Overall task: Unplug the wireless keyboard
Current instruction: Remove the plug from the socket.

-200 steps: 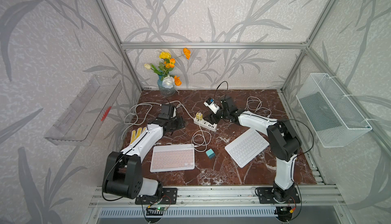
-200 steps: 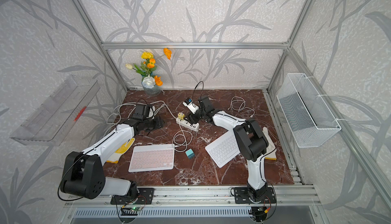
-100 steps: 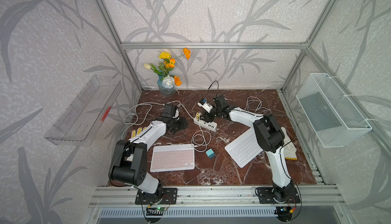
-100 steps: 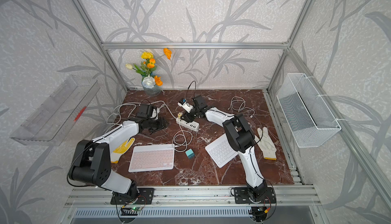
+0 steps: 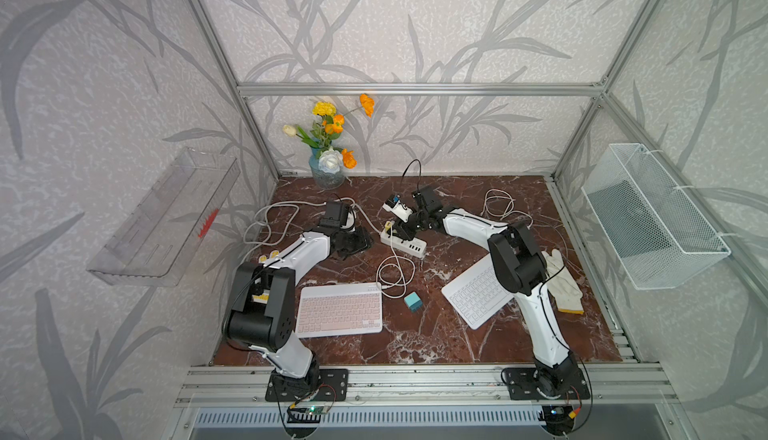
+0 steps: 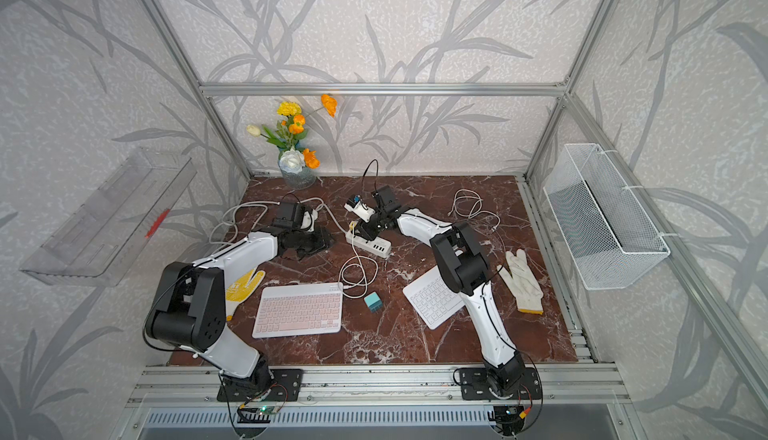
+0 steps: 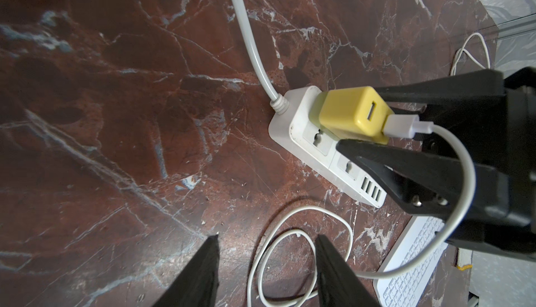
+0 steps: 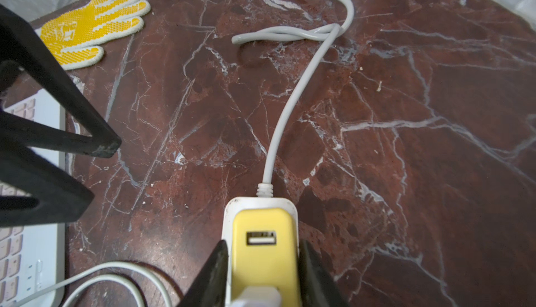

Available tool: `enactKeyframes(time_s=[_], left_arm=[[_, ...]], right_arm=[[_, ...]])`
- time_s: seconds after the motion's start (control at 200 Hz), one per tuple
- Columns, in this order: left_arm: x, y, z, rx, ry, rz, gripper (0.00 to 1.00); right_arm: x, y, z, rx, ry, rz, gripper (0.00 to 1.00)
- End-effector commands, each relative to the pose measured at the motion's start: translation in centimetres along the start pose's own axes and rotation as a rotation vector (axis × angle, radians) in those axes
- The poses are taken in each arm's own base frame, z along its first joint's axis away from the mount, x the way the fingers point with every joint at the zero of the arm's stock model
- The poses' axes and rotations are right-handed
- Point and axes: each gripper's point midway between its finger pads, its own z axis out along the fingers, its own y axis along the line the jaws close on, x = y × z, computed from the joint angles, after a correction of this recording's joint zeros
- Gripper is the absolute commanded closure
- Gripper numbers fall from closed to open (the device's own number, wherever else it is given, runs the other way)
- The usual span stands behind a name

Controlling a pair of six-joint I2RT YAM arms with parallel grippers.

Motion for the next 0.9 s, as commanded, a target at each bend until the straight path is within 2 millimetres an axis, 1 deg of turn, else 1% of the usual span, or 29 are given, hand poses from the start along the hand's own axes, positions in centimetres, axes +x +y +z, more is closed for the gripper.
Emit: enactKeyframes(time_s=[0.0,0.07,0.19,0.315,0.43,0.495,0.63,0.71,0.77,0.815,0.895], left_arm=[[-1.3,-1.0,0.6,0.031,-0.019,-0.016,0.47],[-1.2,-1.3,1.5,0.049,-0.005,-0.045,0.48],[-0.8,-1.9,3.1,0.047,0.021,-0.051,0.48],[-0.6,-1.8,4.6,0.029,0.030,-0.070,0.48],[-0.2,-0.8,5.8,-0.009,0.041,-0.091,0.49],[-0.2,-0.3,6.1,-0.026,0.034,-0.102,0.49],[-0.3,0.3,6.5,-0.043,0.010,-0.131,0.47],[-0.2,0.5,6.8,-0.039,0.006,-0.149,0.47],[-0.1,0.2,6.9,-0.017,0.004,-0.158,0.47],[0.0,0.1,7.0,-0.014,0.015,-0.153,0.48],[0.6,0.4,7.4,-0.031,0.047,-0.144,0.51]], right_arm=[[0.4,0.8,0.4,-0.028,0.042,-0.014,0.67],[0.5,0.9,0.4,-0.013,0.046,-0.035,0.70],[0.1,1.0,0.2,0.012,0.026,-0.059,0.74],[-0.3,1.4,0.0,0.044,0.007,-0.104,0.77],[-0.7,2.2,0.0,0.068,-0.024,-0.151,0.79],[-0.9,2.4,0.0,0.072,-0.027,-0.158,0.79],[-0.5,2.6,0.1,0.078,-0.014,-0.156,0.80],[-0.5,2.7,0.0,0.082,-0.027,-0.154,0.81],[-0.4,2.7,0.0,0.082,-0.023,-0.151,0.81],[-0.2,2.6,0.0,0.083,-0.014,-0.147,0.81],[-0.3,2.4,0.0,0.094,-0.013,-0.132,0.82]])
